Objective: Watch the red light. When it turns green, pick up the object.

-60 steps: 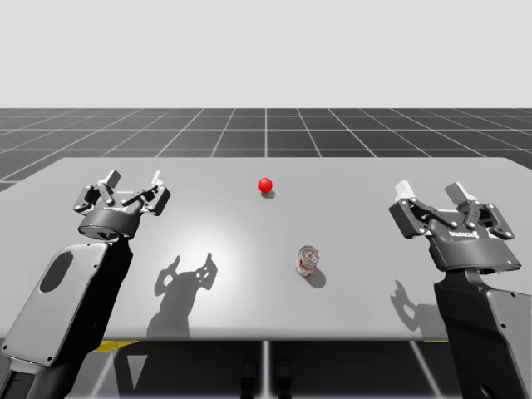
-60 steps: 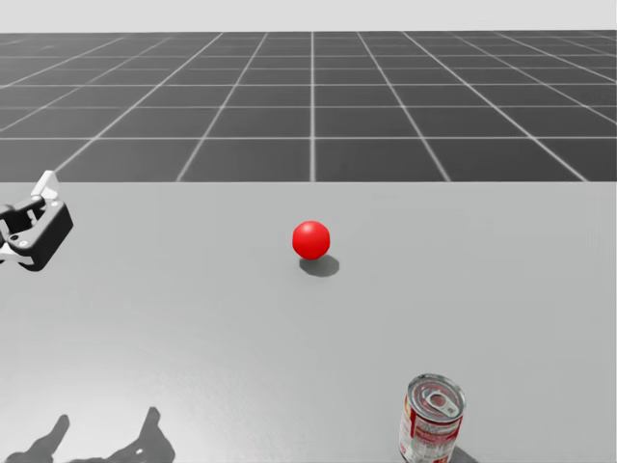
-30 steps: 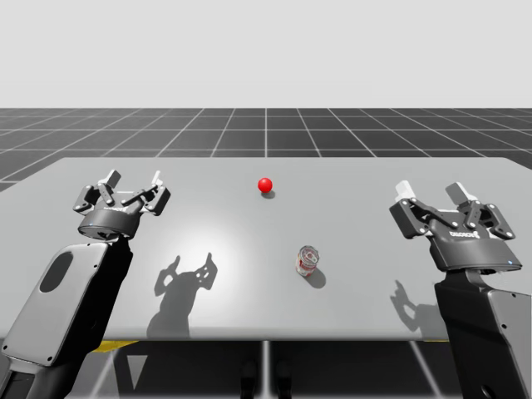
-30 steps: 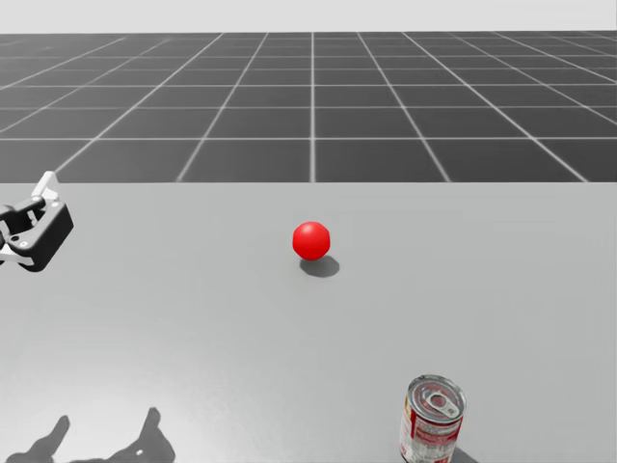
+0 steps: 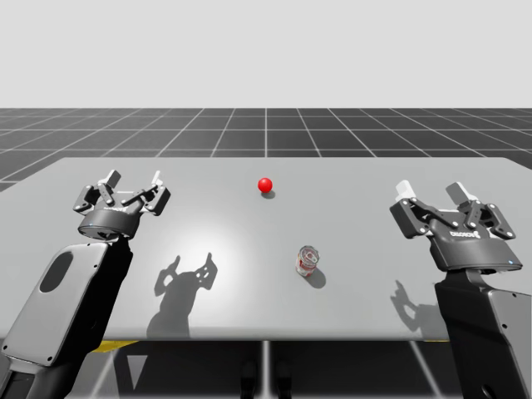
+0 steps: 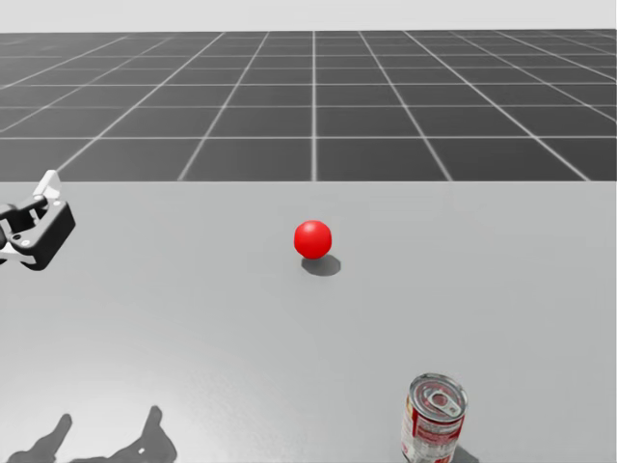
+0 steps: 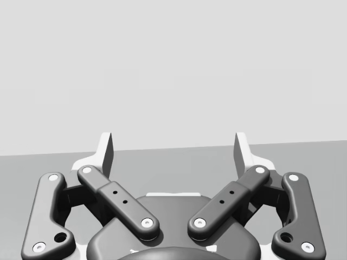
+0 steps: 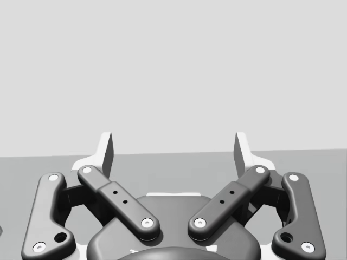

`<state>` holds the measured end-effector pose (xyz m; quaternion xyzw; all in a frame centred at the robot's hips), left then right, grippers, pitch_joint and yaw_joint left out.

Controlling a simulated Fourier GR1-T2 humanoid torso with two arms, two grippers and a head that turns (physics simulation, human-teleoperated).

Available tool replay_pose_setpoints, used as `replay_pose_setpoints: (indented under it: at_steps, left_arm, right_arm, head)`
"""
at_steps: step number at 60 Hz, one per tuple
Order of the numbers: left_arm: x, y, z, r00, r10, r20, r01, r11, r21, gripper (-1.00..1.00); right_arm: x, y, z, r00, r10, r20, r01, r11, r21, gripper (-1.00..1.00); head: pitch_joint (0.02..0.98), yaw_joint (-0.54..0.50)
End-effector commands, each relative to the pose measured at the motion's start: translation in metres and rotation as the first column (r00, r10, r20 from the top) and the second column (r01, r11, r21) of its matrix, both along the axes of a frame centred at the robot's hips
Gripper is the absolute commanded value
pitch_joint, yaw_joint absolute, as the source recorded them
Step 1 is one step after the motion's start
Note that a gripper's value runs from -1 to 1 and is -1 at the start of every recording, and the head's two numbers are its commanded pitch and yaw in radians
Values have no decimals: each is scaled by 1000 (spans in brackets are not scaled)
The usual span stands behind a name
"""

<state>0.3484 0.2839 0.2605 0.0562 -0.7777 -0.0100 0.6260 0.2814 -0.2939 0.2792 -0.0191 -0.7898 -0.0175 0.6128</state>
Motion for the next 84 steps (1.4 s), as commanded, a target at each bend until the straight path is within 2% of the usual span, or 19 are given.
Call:
replay_pose_setpoints:
  at_steps: [1, 40, 73, 84]
  left_arm:
    - [0, 0, 0, 1000, 0, 0, 0, 1000, 0, -1000]
    - [0, 0, 0, 1000, 0, 0, 0, 1000, 0, -1000]
    - [0, -4, 0, 1000, -9, 0, 9, 1000, 8, -1000]
    - [-1, -5, 1, 1000, -9, 1, 9, 1000, 9, -1000]
  right_arm:
    - [0, 0, 0, 1000, 0, 0, 0, 1000, 0, -1000]
    - [0, 0, 0, 1000, 0, 2, 0, 1000, -2, -1000]
    - [0, 2, 0, 1000, 0, 3, 0, 1000, -6, -1000]
    - [0, 7, -3, 1000, 15, -9, -15, 1000, -20, -1000]
  head:
    - [554, 14]
    - [563, 7]
    - [813, -157]
    - [829, -183]
